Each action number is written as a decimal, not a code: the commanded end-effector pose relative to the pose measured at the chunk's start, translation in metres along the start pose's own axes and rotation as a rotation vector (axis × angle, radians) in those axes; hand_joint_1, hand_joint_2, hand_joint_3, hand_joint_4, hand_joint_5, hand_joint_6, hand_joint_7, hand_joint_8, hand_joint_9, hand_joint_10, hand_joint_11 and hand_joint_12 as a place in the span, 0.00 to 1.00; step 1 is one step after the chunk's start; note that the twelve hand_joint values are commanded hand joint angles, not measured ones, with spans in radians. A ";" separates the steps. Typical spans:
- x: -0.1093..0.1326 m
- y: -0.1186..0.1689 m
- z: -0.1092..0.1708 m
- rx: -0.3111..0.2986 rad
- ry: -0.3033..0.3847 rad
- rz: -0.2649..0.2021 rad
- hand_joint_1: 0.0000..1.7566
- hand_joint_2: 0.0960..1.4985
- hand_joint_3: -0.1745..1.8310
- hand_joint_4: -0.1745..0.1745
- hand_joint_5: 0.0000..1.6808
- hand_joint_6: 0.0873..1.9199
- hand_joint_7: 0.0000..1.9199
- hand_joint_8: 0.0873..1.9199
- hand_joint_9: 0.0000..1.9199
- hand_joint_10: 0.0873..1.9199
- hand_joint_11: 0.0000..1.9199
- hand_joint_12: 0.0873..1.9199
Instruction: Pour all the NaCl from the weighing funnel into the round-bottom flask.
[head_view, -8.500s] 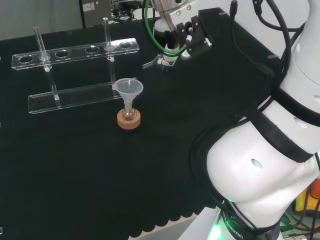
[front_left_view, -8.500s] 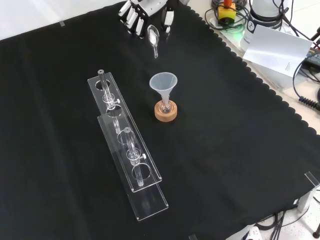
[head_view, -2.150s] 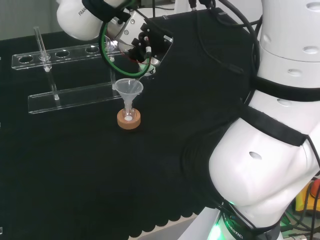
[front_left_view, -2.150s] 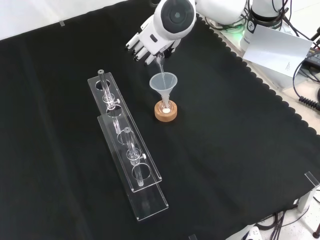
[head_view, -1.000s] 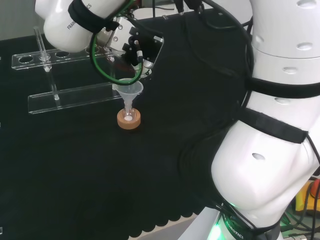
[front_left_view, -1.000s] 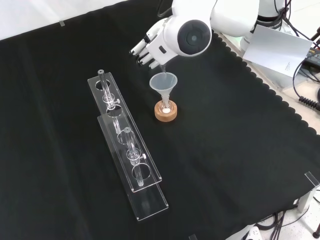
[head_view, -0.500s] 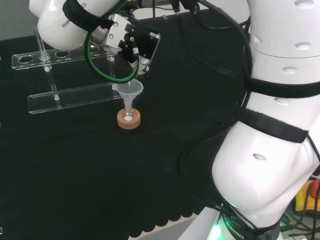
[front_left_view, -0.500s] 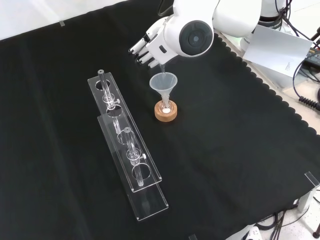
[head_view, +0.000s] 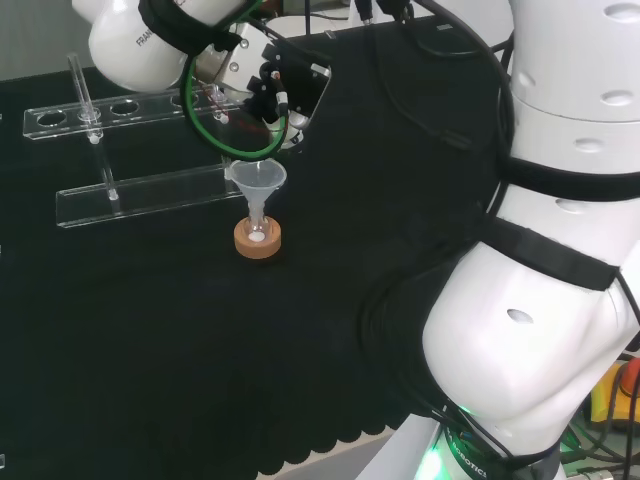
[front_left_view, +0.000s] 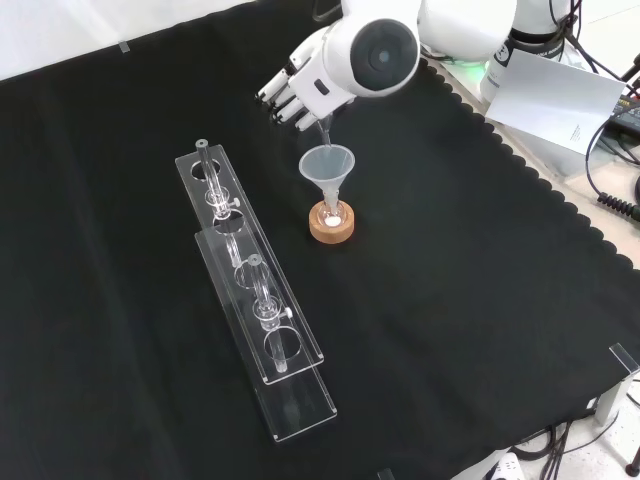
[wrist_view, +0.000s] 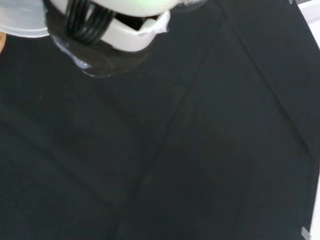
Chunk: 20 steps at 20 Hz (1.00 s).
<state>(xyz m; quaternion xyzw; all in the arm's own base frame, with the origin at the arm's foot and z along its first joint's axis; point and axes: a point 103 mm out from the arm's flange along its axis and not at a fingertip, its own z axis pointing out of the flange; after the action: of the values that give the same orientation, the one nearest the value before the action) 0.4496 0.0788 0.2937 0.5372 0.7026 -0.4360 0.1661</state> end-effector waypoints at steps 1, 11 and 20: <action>-0.009 0.000 0.008 -0.012 0.075 0.001 0.59 0.54 0.34 1.00 0.60 0.53 0.29 0.34 0.37 0.28 0.12 0.69; -0.032 -0.001 0.025 -0.042 0.264 0.014 0.59 0.55 0.33 1.00 0.60 0.53 0.29 0.34 0.37 0.28 0.12 0.69; -0.051 -0.002 0.053 -0.015 0.417 0.027 0.59 0.55 0.33 1.00 0.60 0.53 0.29 0.34 0.38 0.28 0.12 0.69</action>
<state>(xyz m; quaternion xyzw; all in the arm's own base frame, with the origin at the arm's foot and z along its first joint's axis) 0.4544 0.0205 0.3025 0.6125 0.7197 -0.3236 0.0474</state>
